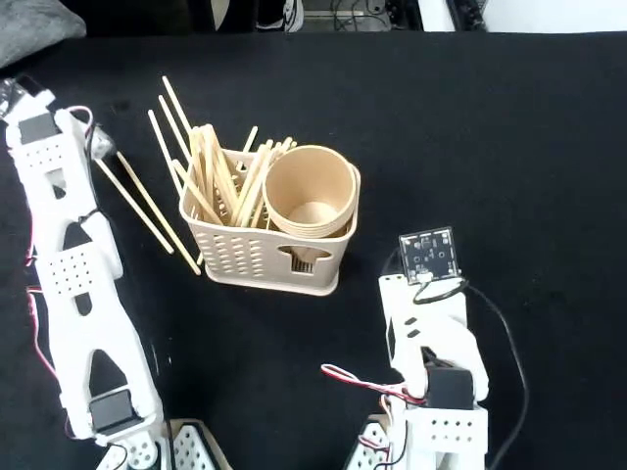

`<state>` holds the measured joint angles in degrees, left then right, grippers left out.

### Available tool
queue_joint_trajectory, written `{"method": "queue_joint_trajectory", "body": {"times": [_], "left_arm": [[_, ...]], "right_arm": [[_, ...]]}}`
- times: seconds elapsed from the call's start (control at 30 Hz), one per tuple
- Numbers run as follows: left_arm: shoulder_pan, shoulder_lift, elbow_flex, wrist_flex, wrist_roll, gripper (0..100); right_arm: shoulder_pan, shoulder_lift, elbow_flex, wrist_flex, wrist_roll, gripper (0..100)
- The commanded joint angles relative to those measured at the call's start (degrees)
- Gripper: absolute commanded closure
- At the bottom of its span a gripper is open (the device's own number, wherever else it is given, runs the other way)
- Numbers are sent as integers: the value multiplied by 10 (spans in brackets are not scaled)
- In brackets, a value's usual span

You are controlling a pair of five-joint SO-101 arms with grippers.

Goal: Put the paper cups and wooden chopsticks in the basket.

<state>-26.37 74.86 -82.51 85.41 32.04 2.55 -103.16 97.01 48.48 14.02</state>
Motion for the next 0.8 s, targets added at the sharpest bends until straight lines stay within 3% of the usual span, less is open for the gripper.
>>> {"method": "queue_joint_trajectory", "body": {"times": [0.0,0.17,0.37,0.63,0.77], "left_arm": [[-11,-4,-30,3,7,762],[-7,3,-29,6,6,782],[-8,3,-29,10,2,974],[-6,-4,-37,47,-9,971],[-9,-14,-116,107,-11,971]], "right_arm": [[8,-32,-4,2,1,987],[8,-32,-4,2,1,987],[8,-32,-4,2,1,987],[8,-32,-4,2,1,987],[8,-32,-4,2,1,987]]}}
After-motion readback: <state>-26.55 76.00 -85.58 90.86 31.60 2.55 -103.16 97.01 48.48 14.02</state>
